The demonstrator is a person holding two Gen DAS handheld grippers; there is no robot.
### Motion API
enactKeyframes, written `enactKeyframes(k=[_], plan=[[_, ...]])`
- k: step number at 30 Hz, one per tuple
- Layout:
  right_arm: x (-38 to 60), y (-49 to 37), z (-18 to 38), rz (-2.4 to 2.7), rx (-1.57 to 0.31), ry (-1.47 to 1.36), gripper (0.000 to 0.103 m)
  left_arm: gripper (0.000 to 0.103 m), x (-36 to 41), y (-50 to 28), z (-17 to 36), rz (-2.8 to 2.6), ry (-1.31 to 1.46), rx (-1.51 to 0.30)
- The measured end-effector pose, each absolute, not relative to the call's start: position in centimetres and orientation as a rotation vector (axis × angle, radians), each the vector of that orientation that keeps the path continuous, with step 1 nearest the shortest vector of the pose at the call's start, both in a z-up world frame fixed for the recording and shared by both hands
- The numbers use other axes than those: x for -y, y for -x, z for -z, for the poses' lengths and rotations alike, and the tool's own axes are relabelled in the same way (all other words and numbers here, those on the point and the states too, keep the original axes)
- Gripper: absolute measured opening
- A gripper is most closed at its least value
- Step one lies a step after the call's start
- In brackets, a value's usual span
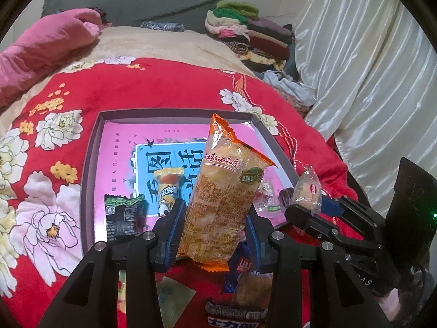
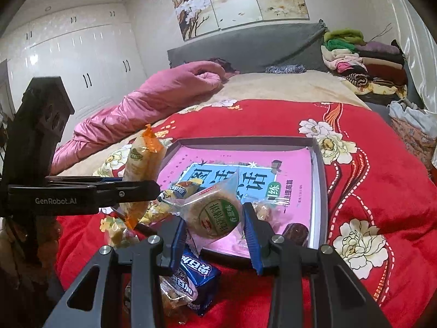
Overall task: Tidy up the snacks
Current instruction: 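Lift the bread bag with the left tool toward the tray while the right tool carries the round cake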
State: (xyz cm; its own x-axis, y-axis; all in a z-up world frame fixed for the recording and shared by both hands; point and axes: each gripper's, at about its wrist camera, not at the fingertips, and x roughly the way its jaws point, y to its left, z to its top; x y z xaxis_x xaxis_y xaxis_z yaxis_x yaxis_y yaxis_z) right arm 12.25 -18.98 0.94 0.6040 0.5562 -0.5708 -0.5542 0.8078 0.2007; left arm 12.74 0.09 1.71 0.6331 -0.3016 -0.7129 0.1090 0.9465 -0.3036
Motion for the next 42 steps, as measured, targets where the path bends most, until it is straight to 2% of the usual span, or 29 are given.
enactKeyframes(k=[24,42], plan=[[20.2,-14.2,1.4,-0.579,-0.792,-0.086,0.040,0.043,2.8,-15.9,0.4,0.263,0.186,-0.903],[19.5,-14.8,2.1,-0.569,-0.814,-0.057,0.040,0.043,3.2,-17.1,1.2,0.264,0.172,-0.928]])
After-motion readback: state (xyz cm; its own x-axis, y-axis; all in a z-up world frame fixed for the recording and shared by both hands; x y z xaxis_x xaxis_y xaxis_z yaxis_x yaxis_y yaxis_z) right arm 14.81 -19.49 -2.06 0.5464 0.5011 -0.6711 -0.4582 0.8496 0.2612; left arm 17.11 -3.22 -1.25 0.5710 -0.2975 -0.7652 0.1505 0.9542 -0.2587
